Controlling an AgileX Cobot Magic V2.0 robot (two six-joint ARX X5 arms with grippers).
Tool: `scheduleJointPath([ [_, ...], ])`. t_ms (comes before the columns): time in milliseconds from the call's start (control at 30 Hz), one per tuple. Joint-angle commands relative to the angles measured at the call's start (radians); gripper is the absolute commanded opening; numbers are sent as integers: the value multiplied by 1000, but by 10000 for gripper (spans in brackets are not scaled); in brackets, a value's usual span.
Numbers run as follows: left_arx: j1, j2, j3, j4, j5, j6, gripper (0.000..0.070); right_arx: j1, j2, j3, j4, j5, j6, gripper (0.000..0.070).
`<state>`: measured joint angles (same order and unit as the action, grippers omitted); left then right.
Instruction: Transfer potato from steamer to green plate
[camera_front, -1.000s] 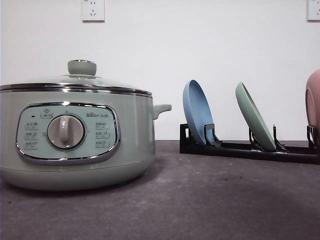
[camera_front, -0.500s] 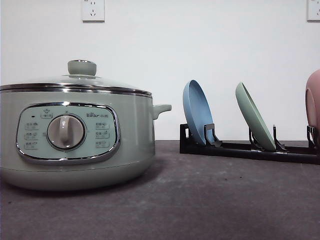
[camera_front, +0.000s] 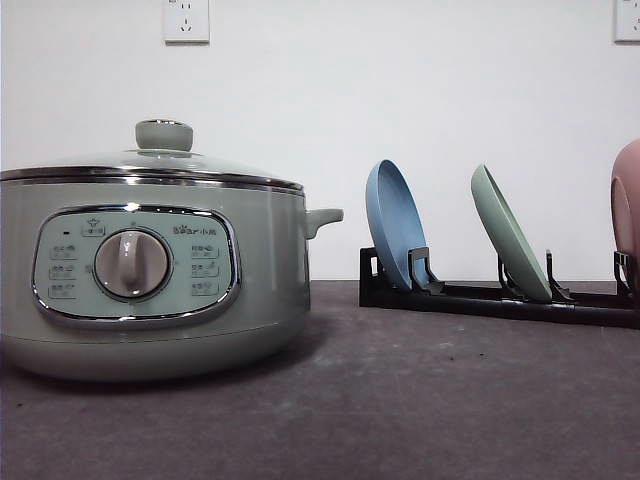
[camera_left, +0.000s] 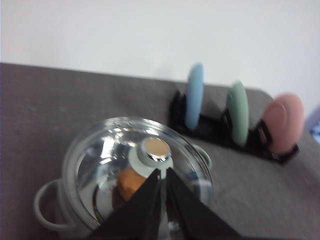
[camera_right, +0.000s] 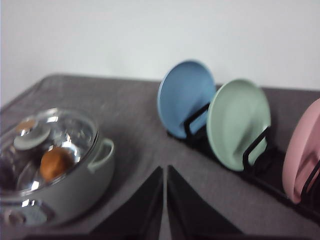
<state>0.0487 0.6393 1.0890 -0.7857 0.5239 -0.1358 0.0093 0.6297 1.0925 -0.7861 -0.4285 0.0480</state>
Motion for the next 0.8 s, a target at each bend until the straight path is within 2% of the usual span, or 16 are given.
scheduleJointPath([
  [0, -14, 35, 61, -39, 8, 83, 9, 11, 40, 40, -37, -12, -55, 0],
  [200, -84, 122, 147, -196, 8, 175, 9, 63, 151, 123, -187, -17, -112, 0],
  [333, -119, 142, 148, -238, 8, 178, 9, 96, 188, 131, -232, -17, -116, 0],
  [567, -128, 145, 147, -239, 8, 177, 36, 118, 199, 131, -233, -16, -115, 11],
  [633, -128, 145, 148, -239, 8, 176, 88, 118, 199, 131, -233, -16, -111, 87],
  [700, -128, 145, 148, -239, 8, 171, 249, 118, 199, 131, -234, -16, -103, 251],
  [733, -128, 145, 148, -239, 8, 167, 356, 118, 199, 131, -234, -16, -99, 346],
  [767, -128, 145, 148, -239, 8, 166, 449, 118, 199, 131, -235, -16, -98, 411],
])
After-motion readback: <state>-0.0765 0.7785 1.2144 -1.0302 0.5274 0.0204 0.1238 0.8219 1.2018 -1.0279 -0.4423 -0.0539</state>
